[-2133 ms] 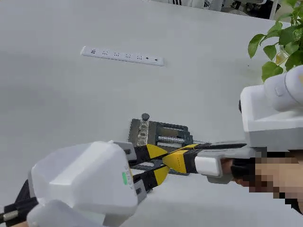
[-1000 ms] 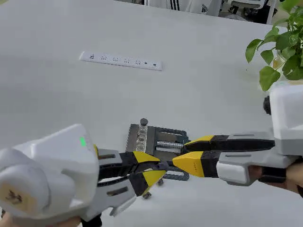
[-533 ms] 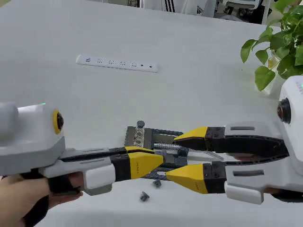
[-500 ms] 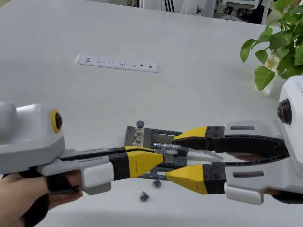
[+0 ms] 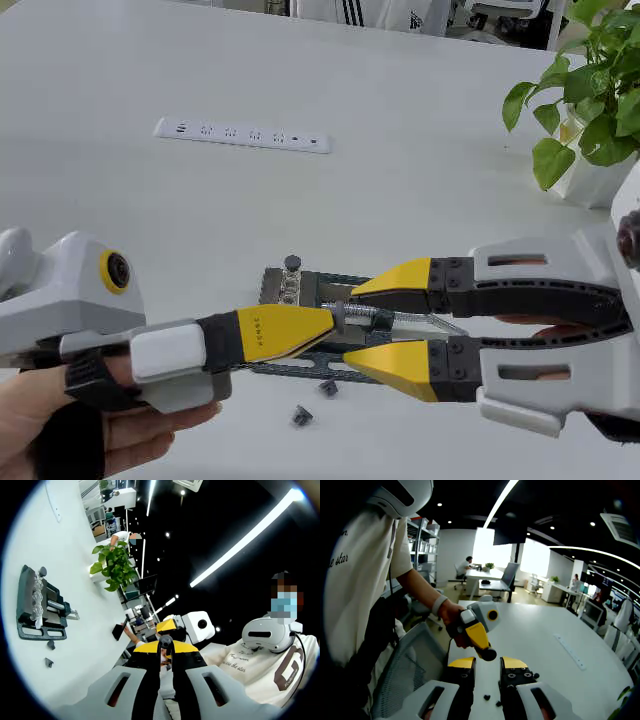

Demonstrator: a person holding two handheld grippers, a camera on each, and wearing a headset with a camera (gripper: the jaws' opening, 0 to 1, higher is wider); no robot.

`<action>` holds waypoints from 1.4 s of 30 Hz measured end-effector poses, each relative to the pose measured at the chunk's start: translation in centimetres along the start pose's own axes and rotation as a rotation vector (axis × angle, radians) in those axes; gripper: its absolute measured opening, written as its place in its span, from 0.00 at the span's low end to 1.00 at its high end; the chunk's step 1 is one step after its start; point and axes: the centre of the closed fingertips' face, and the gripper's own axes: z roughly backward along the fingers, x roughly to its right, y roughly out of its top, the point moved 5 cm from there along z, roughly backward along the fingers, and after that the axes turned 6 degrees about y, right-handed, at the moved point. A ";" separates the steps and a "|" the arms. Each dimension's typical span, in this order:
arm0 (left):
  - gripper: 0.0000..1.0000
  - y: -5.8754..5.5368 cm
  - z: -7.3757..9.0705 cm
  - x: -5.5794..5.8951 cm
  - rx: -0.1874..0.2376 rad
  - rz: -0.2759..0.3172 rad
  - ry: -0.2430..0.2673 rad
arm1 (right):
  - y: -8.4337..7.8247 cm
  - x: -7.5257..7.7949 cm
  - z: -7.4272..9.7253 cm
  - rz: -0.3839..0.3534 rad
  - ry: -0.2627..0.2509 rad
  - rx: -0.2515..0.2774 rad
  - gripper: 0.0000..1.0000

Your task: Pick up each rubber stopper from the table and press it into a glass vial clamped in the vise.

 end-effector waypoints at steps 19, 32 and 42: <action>0.04 -0.7 0.0 0.6 -0.002 0.077 -0.067 | 0.6 -0.5 0.0 0.004 0.045 0.024 0.07; 0.04 -0.8 0.3 1.1 0.001 0.104 -0.113 | 1.4 -0.9 0.1 -0.014 0.066 0.054 0.06; 0.04 -1.2 0.2 1.5 -0.012 0.121 -0.148 | 1.6 -1.2 0.3 -0.049 0.111 0.070 0.06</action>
